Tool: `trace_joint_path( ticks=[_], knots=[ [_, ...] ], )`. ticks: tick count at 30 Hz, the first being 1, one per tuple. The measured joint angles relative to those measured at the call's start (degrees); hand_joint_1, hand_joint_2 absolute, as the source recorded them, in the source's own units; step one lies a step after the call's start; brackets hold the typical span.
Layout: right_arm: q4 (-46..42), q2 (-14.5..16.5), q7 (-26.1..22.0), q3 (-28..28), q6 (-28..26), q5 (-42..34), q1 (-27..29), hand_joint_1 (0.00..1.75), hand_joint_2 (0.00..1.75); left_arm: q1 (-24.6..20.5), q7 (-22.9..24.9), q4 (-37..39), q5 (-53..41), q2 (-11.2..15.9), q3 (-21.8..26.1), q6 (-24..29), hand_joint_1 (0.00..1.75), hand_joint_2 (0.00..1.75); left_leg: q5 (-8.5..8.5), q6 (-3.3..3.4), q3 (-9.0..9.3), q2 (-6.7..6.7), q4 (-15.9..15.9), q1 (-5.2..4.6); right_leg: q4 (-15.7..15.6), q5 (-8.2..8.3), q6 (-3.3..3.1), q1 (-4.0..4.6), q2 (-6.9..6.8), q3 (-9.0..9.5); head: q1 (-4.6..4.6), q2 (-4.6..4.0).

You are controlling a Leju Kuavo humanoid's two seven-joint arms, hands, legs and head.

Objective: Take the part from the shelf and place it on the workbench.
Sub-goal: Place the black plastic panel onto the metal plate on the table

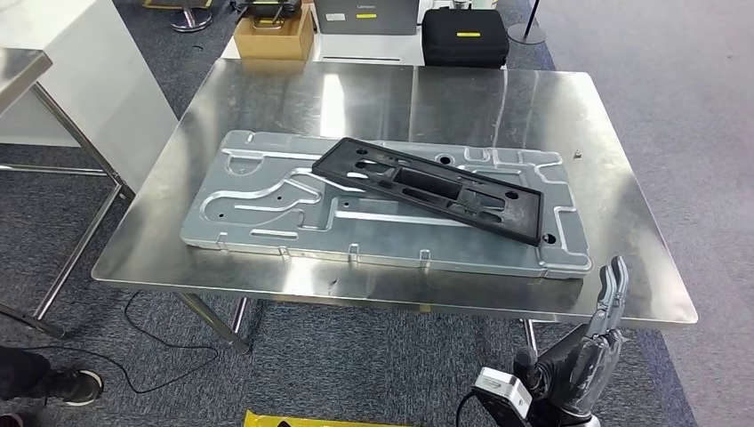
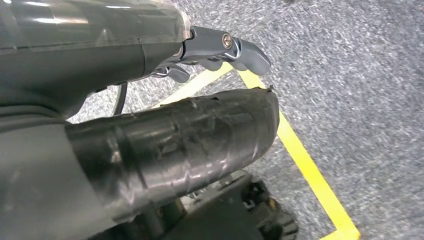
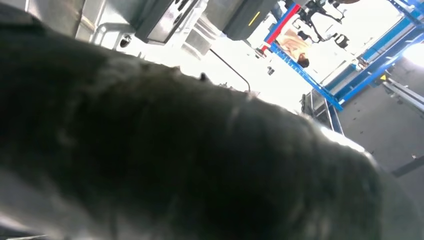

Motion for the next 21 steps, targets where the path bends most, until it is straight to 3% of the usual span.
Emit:
trace_joint_path(
  ticks=[2,3,6,7,8,9,12,13,17,19,21],
  knots=[
    [-0.28,0.09,-0.25,-0.04,0.0,-0.66,0.3,0.0,0.0,0.08,0.0,0.0,0.01,0.03,0.04,0.0,0.0,0.0,0.75,0.78,-0.11,0.16,-0.41,0.16,0.5,-0.45,0.61,-0.17,0.1,-0.26,0.02,0.0],
    [-0.47,0.1,-0.4,-0.07,0.0,-0.9,0.46,0.0,0.0,0.06,-0.01,0.0,0.02,0.03,0.05,-0.01,0.0,0.0,1.18,1.23,-0.29,0.27,-0.65,0.26,1.96,-1.8,0.82,-0.21,0.15,-0.87,0.04,0.0],
    [-0.75,0.12,-0.64,-0.17,0.0,-1.3,0.95,0.0,0.0,0.07,-0.04,0.0,0.01,0.03,0.12,-0.05,0.0,0.0,2.13,1.96,-1.45,0.57,-0.68,0.18,11.9,-8.48,1.26,-0.3,0.19,-4.6,0.09,0.0],
    [-0.76,0.12,-0.66,-0.22,0.0,-1.39,1.14,0.0,0.0,0.11,-0.04,0.0,0.02,0.04,0.15,-0.08,0.0,0.0,2.36,1.99,-1.88,0.64,-0.57,0.12,14.66,-9.68,1.36,-0.31,0.19,-5.39,0.09,0.0],
    [-0.77,0.12,-0.66,-0.28,0.0,-1.48,1.31,0.0,0.0,0.14,-0.04,0.0,0.03,0.05,0.19,-0.12,0.0,0.0,2.54,1.96,-2.26,0.69,-0.44,0.08,15.55,-9.77,1.39,-0.32,0.18,-5.23,0.08,0.0],
    [-0.79,0.12,-0.67,-0.34,0.0,-1.56,1.45,0.0,0.0,0.16,-0.04,0.0,0.04,0.05,0.21,-0.14,0.0,0.0,2.68,1.89,-2.57,0.71,-0.27,0.07,14.03,-8.78,1.35,-0.32,0.18,-3.84,0.09,0.0],
    [-1.0,0.12,-0.67,-0.51,0.0,-1.72,1.59,0.0,0.0,0.16,-0.11,0.0,0.08,0.03,0.26,-0.15,0.0,0.0,2.89,1.49,-3.19,0.68,0.36,-0.1,2.73,-4.92,0.77,-0.18,0.2,3.21,0.08,0.0],
    [-1.08,0.13,-0.66,-0.55,0.0,-1.82,1.66,0.0,0.0,0.14,-0.15,0.0,0.1,0.02,0.29,-0.14,0.0,0.0,3.01,1.22,-3.37,0.68,0.51,-0.18,0.45,-4.51,0.49,-0.05,0.2,4.37,0.06,0.0],
    [-1.24,0.14,-0.57,-0.76,0.0,-2.37,2.27,0.0,0.0,0.14,-0.34,0.0,0.17,0.03,0.64,-0.04,0.0,0.0,3.02,-0.12,-3.99,0.62,0.94,-0.1,-1.0,-3.59,-0.86,0.06,0.13,4.27,0.02,0.0],
    [-1.28,0.17,-0.46,-0.77,0.0,-2.55,2.43,0.0,0.0,0.2,-0.49,0.0,0.22,0.04,0.91,-0.02,0.0,0.0,-0.01,-0.62,-5.41,0.5,4.38,0.02,-1.35,-2.85,-1.6,-0.18,-0.02,3.77,-0.08,0.0],
    [-1.3,0.22,-0.36,-0.77,0.0,-2.73,2.72,0.0,0.0,0.28,-0.64,0.0,0.25,0.04,1.1,0.0,0.0,0.0,-4.5,-1.02,-7.93,0.46,11.36,0.16,-1.26,-2.33,-1.94,-0.09,-0.17,2.95,-0.17,0.0]
  ],
)
